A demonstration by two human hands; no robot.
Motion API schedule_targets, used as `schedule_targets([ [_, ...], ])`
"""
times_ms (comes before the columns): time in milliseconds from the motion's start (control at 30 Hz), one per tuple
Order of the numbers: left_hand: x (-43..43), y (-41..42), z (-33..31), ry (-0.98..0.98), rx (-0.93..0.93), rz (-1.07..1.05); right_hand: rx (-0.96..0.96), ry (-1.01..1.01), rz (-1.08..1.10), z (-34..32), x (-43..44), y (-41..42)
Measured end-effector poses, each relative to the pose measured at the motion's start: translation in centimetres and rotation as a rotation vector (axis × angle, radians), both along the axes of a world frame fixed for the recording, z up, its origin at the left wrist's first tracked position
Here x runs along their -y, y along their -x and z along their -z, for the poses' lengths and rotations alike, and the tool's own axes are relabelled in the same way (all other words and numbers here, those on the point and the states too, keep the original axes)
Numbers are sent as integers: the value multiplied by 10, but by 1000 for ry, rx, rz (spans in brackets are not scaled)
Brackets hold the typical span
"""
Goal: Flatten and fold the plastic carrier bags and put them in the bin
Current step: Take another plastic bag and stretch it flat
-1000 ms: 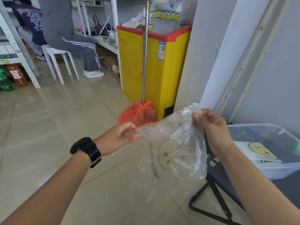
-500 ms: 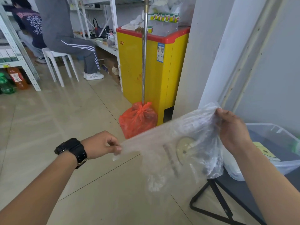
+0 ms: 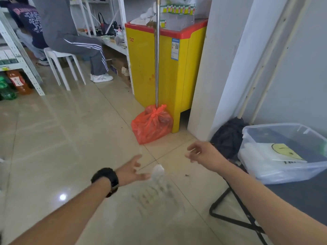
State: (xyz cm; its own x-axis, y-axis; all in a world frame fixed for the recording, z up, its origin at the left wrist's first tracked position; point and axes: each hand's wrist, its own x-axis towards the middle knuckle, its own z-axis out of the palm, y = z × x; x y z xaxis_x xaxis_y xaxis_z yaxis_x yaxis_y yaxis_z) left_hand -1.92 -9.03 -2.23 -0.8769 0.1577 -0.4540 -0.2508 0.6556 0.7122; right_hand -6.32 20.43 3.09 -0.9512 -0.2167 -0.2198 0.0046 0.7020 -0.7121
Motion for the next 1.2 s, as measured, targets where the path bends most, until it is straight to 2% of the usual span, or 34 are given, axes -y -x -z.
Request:
schedule_targets([
  [67, -28, -21, 57, 108, 354, 193, 61, -56, -80, 14, 18, -8],
  [133, -51, -41, 98, 275, 520, 413, 75, -73, -141, 23, 30, -10],
  [200, -70, -55, 123, 381, 466, 509, 62, -44, -158, 26, 37, -9],
  [267, -75, -65, 133, 490, 320, 508, 51, -48, -184, 30, 41, -9],
  [333, -70, -69, 139, 611, 178, 555, 54, -118, -236, 34, 41, -10],
  [367, -66, -71, 144, 639, 173, 587, 72, -157, -264, 37, 40, -11],
  [533, -71, -85, 161, 572, 387, 628, 112, -212, -320, 42, 43, -15],
  [700, -86, -105, 174, 582, 399, 476, 107, -211, -319, 41, 42, -17],
  [800, -85, -94, 165, 489, 296, 307, 101, -292, -363, 40, 36, -20],
  [900, -79, -58, 132, 294, 128, 72, 133, -504, -479, 37, 23, -23],
  [967, -69, -29, 93, 170, 13, 10, 147, -649, -535, 33, 15, -25],
  [1067, -45, -1, 23, 37, -157, -1, 31, -777, -534, 23, 3, -20],
  [1133, -23, 4, -13, -30, -222, -30, -23, -741, -490, 10, -9, -14],
  [1200, -4, -1, -38, -66, -260, -68, -35, -599, -463, -3, -19, -13],
])
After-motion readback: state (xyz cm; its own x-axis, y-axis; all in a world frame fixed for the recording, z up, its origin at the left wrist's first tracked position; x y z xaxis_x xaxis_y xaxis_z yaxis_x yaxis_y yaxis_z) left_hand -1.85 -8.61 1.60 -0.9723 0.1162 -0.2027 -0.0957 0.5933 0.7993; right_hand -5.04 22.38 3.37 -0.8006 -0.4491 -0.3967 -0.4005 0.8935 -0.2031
